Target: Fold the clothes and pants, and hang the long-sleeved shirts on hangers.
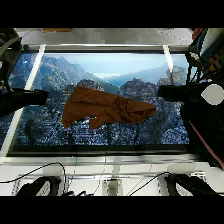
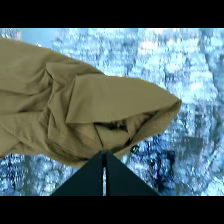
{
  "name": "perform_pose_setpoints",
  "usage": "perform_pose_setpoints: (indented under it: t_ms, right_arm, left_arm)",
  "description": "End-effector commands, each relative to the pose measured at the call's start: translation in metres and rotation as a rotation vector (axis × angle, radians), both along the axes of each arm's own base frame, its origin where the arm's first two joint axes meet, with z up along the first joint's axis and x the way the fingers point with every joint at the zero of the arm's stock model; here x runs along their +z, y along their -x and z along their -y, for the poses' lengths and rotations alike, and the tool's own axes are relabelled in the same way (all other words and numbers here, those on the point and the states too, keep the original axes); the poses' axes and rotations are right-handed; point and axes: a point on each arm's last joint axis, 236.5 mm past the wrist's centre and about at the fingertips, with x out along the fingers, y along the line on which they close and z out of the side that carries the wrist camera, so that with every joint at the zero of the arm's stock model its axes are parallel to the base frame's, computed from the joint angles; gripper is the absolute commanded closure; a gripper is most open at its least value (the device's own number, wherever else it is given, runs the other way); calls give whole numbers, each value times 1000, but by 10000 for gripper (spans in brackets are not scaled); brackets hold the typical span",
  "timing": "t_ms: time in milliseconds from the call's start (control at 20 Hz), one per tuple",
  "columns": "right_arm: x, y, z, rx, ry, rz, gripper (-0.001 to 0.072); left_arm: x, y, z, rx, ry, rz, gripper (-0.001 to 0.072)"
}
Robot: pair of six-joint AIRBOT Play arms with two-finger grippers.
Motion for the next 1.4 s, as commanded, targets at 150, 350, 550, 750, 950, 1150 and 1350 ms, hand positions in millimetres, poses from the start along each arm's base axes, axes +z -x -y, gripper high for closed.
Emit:
perform_pose_setpoints:
  t_ms: [150, 350, 550, 750, 950, 1150, 1350]
  right_arm:
    - [-56, 43, 8, 151, 134, -192, 690]
    - [-150, 107, -18, 199, -11, -389, 690]
    - [-187, 97, -85, 13, -471, -357, 386]
    - [-198, 67, -97, -134, -624, -352, 166]
    - [-219, 67, -143, -185, -721, -452, 169]
    - [-221, 39, -187, -243, -779, -399, 242]
    - [-228, 3, -219, -269, -798, -399, 276]
  left_arm:
    - [-20, 17, 0, -29, -32, -107, 11]
    - [-23, 20, 1, -34, -29, -122, 10]
    - [-23, 20, 1, -34, -29, -123, 10]
    - [-23, 20, 1, -34, -29, -123, 10]
    - [-23, 20, 1, -34, -29, -123, 11]
    - [-23, 20, 1, -34, -29, -122, 10]
    - [-23, 19, 1, -33, -30, -122, 10]
